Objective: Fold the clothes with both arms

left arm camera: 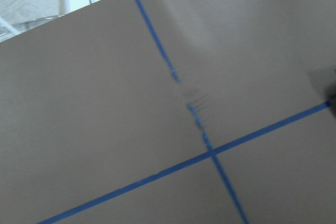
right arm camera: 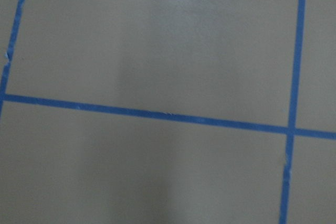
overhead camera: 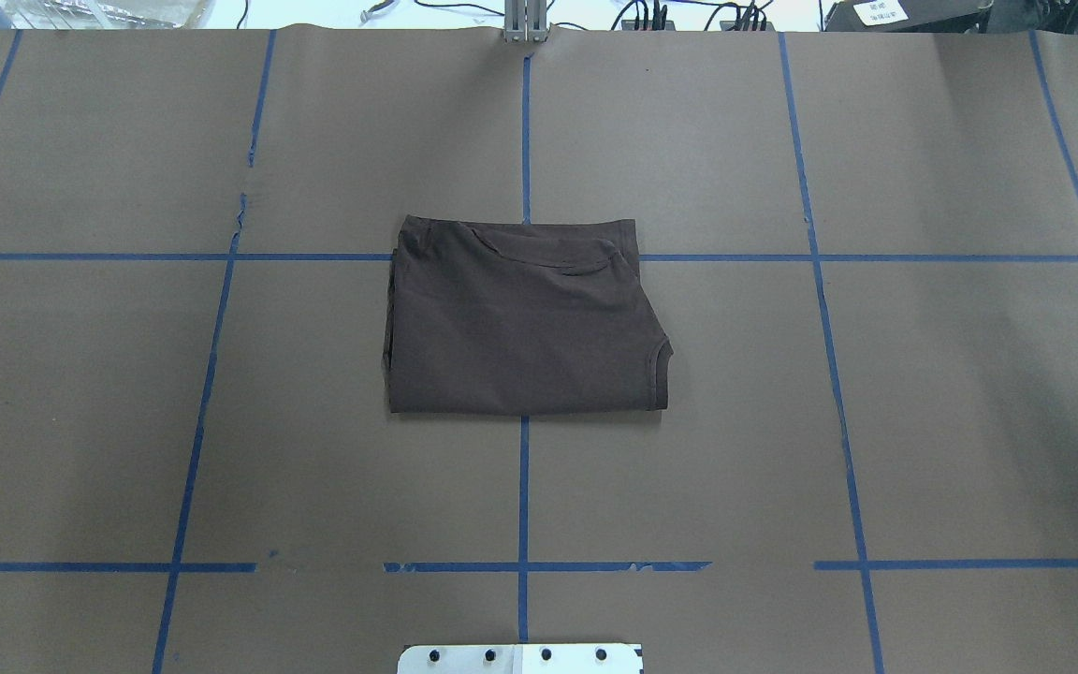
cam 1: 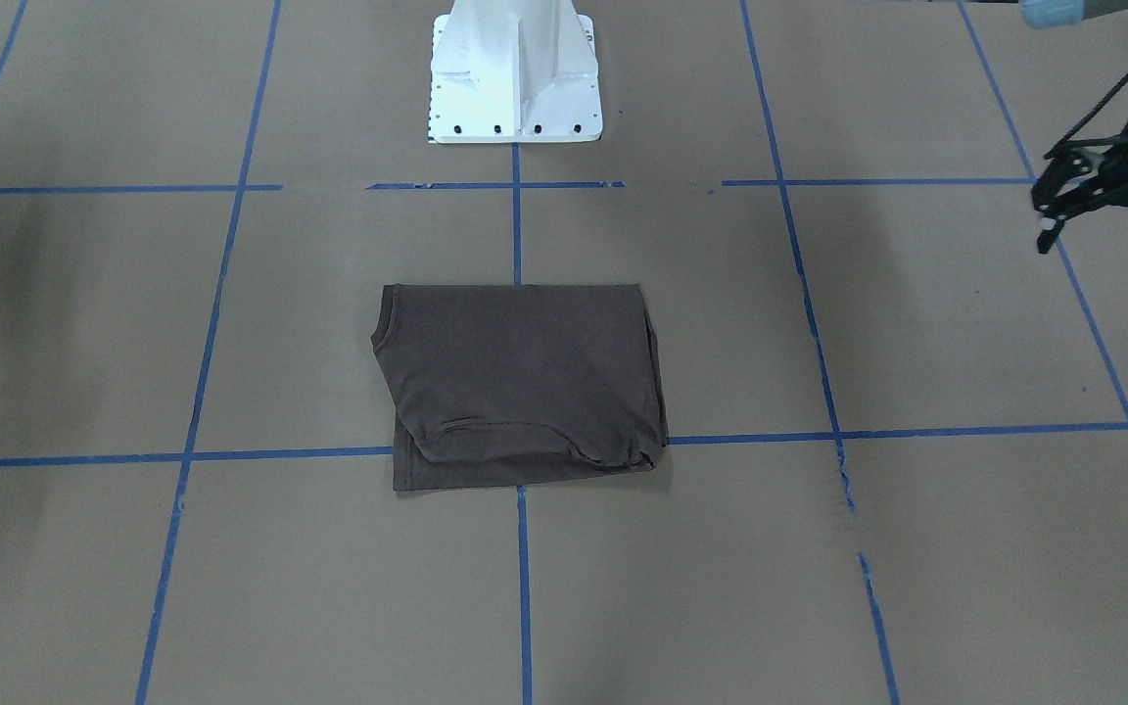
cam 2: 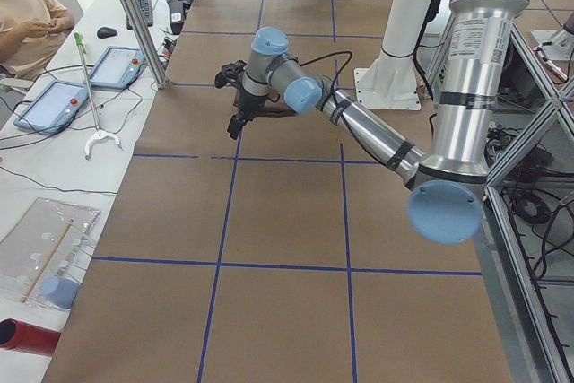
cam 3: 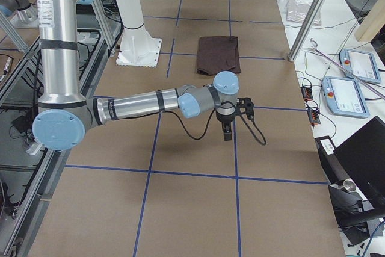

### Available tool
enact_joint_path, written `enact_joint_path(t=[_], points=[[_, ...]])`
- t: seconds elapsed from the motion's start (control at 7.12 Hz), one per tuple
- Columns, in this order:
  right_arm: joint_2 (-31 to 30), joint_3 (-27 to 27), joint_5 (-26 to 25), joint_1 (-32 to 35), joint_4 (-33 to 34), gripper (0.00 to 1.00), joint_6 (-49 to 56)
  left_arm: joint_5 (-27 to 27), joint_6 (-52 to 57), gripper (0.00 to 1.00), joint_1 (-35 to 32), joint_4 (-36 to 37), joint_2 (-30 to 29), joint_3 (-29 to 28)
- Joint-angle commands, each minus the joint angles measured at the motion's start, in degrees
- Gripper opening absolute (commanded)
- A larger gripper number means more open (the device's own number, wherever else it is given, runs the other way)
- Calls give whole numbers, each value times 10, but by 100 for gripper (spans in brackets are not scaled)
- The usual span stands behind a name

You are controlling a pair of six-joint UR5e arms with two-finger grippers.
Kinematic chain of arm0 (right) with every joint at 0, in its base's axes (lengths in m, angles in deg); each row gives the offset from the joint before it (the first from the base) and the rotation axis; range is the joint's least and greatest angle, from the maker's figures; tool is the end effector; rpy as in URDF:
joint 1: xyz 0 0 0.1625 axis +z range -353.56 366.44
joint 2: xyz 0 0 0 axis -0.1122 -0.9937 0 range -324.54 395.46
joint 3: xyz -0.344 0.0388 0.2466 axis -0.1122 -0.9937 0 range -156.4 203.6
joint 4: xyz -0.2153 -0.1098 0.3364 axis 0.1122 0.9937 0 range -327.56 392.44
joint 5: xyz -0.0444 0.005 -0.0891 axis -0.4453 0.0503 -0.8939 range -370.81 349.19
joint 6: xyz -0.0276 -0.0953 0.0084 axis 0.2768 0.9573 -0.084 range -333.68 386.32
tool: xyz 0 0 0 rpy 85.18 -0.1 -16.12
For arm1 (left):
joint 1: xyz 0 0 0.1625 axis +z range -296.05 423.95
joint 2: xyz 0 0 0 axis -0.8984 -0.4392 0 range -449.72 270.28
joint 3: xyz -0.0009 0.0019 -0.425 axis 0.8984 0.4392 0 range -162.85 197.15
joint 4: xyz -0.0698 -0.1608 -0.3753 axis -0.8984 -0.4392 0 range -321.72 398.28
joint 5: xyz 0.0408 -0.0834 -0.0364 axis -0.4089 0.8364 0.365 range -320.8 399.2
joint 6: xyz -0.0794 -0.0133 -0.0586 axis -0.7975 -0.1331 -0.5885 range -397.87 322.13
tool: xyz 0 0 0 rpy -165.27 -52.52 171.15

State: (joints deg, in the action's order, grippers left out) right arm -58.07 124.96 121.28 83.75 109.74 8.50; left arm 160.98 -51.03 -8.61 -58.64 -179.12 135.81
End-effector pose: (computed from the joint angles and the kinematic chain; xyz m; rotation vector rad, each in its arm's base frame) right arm -0.0409 -0.4844 0.5676 0.1386 -0.7904 -0.0470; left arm 0.0643 -0.4744 0.4152 0.4324 0.6758 0.2398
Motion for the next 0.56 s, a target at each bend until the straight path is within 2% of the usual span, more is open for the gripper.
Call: enact_joint_path(t=[0.0,0.28,0.42], points=[[-130,25,5,26,0,100,75,28,31,100,-77,-2,59,-51],[-177,23,-19,49,0,100,74,79,114,100,-103,2,74,-113],[-179,30,-14,60,16,100,77,106,167,100,-129,2,94,-145]])
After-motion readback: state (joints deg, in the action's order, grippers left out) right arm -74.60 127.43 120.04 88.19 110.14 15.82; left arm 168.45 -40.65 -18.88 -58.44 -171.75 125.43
